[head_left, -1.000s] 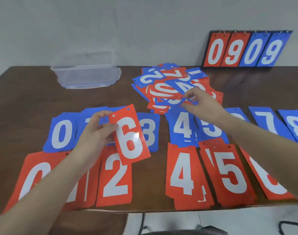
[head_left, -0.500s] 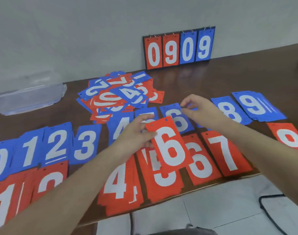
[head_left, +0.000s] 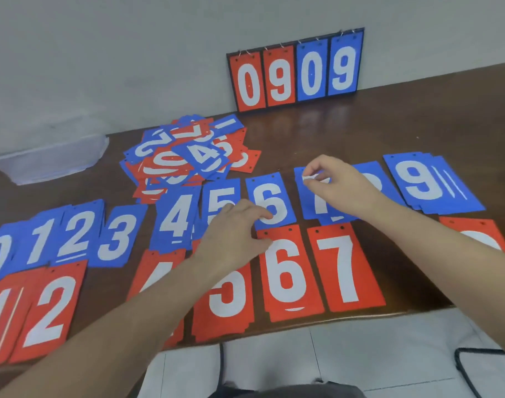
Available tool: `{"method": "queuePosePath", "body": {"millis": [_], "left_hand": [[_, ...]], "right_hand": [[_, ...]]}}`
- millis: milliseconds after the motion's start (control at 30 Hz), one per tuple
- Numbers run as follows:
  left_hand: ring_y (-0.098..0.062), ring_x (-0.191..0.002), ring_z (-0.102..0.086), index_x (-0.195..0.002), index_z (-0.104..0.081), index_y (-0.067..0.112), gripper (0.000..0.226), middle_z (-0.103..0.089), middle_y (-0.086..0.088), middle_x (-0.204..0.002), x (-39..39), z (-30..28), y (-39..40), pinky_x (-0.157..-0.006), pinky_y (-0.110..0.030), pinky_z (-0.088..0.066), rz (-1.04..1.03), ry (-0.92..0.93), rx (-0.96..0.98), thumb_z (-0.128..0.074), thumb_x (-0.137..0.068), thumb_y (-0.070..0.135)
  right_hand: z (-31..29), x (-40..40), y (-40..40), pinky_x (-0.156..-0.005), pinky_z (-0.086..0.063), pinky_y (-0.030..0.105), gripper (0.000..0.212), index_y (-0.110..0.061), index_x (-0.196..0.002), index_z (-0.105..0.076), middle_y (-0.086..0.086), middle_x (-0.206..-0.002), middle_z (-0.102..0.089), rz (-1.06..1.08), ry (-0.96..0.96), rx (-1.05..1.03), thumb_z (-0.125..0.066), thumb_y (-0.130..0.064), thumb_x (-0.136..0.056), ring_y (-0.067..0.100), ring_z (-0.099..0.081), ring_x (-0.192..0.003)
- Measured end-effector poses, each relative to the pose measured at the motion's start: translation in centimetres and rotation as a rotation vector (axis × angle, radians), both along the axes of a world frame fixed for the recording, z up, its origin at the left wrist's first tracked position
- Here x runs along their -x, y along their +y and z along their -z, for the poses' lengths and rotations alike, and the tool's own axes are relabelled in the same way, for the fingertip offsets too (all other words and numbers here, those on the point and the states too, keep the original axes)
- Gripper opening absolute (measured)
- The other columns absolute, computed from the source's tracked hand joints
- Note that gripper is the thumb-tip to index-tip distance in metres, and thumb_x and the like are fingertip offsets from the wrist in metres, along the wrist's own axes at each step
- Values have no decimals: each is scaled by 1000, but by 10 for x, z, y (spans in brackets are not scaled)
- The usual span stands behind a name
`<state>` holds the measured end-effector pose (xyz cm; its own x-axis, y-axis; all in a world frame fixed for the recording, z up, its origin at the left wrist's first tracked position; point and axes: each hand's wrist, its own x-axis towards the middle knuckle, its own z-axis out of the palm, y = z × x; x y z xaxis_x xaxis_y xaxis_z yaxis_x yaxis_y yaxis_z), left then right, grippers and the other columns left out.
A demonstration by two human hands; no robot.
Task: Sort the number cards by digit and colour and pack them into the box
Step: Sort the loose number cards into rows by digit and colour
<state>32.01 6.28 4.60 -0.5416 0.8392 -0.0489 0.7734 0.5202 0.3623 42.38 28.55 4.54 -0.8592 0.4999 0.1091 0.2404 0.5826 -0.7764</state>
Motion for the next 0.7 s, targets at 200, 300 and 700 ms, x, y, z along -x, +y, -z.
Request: {"method": "queuePosePath", "body": {"millis": [200, 300, 700], "left_hand": [[-13, -118, -53, -113, -64, 37, 22, -61, 13, -118, 50, -10, -22, -101, -34, -46, -247, -109, -152, -69, -92, 34], [-15, -118, -52, -117, -66, 29, 23, -62, 9, -123, 86, -14, -37, -99, -33, -45, -288, -83, -162, -66, -94, 31], [-17, -122, -55, -131, -60, 23, 37, -58, 3, -137, 260, 2, -69, -99, -33, -46, -349, -42, -175, -62, -95, 34]], "right_hand": [[-3, 42, -3, -76, -46, 18, 8, -34, -95, -62, -12, -112, -63, -108, -23, 21, -63, -27, -96, 4, -60, -104], [-7, 72, -8, -66, -42, 17, 9, -34, -96, -61, -12, -103, -63, -131, -38, 31, -64, -25, -96, 2, -60, -91], [-9, 222, -43, -88, -48, 25, 16, -32, -109, -58, -9, -118, -62, -156, -187, -101, -65, -25, -97, 11, -59, -109]]}}
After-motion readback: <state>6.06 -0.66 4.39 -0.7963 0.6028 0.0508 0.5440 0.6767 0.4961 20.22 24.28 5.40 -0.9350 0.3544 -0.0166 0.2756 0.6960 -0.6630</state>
